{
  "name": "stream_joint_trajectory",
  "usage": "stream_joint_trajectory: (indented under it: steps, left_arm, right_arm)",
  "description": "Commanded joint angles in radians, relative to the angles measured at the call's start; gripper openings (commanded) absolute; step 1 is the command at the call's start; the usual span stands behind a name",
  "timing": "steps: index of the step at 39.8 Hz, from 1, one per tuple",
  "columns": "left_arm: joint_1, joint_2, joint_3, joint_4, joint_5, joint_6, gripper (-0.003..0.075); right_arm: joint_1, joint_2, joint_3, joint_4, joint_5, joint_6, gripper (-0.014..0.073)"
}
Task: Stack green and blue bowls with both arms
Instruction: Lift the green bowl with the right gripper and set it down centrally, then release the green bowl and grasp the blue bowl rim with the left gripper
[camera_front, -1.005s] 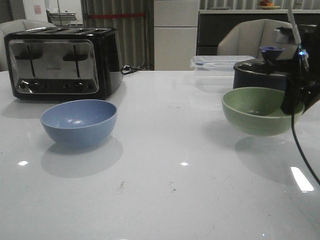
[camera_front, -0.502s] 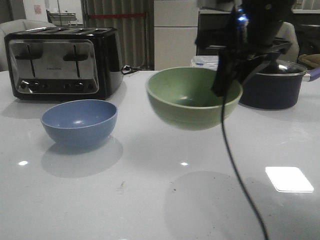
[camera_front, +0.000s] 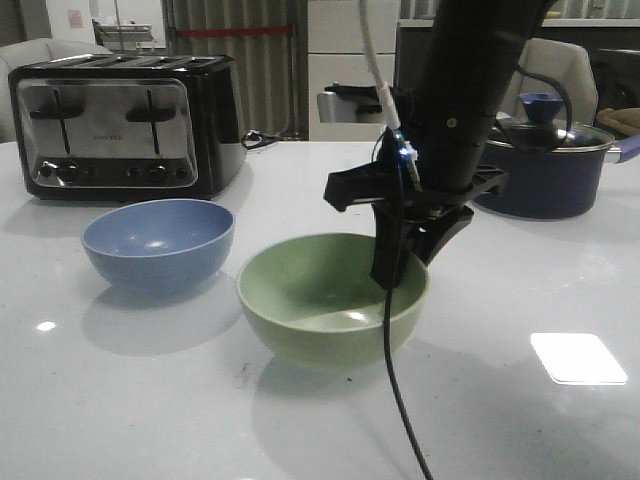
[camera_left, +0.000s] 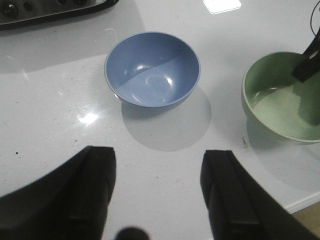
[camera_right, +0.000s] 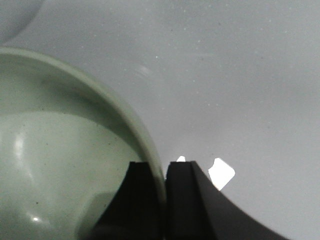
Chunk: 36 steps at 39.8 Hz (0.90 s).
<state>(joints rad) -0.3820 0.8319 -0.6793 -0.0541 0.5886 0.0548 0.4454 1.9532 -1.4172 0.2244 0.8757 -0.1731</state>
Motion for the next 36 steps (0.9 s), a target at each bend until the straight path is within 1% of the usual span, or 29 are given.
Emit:
stream_joint_trajectory:
  steps: [1,3,6,9,11,15,22,29,36]
  left_arm:
    - [-0.007,-0.004,-0.027,-0.009,-0.071,0.001,0.0433]
    - [-0.007,-0.004,-0.027,-0.009,-0.071,0.001,0.0433]
    - [-0.007,-0.004,-0.027,-0.009,-0.071,0.001,0.0433]
    - [-0.007,-0.004,-0.027,-0.009,-0.071,0.001,0.0433]
    - [-0.007,-0.004,-0.027,-0.009,-0.071,0.001,0.0433]
    - [-0.007,-0.004,-0.027,-0.009,-0.071,0.001,0.0433]
    - [-0.007,-0.004,-0.027,-0.009,-0.071,0.001,0.0433]
    - [-0.007,-0.004,-0.027,-0.009,-0.071,0.001,0.0433]
    - [-0.007,-0.004,-0.027,-0.009,-0.071,0.001,0.0433]
  right_arm:
    - [-0.001,-0.040,-0.022,0.002,-0.025,-0.013,0.0153]
    - [-0.001,-0.040,-0.022,-0.003,-0.028,-0.013,0.0206]
    - [-0.001,-0.047,-0.023,-0.005,-0.037,-0.013,0.0326]
    - [-0.001,-0.064,-0.025,-0.006,-0.045,-0.013,0.0419]
    - [-0.001,-0.083,-0.023,-0.004,-0.055,-0.013,0.0449]
    - [0.016,-0.170,0.016,-0.004,-0.116,-0.020,0.0445]
    - [0.070,-0.362,0.158,-0.005,-0.247,-0.070,0.0445]
    - [0.121,-0.565,0.293,-0.006,-0.284,-0.084,0.0445]
    - [0.130,-0.772,0.429,-0.006,-0.288,-0.084,0.0445]
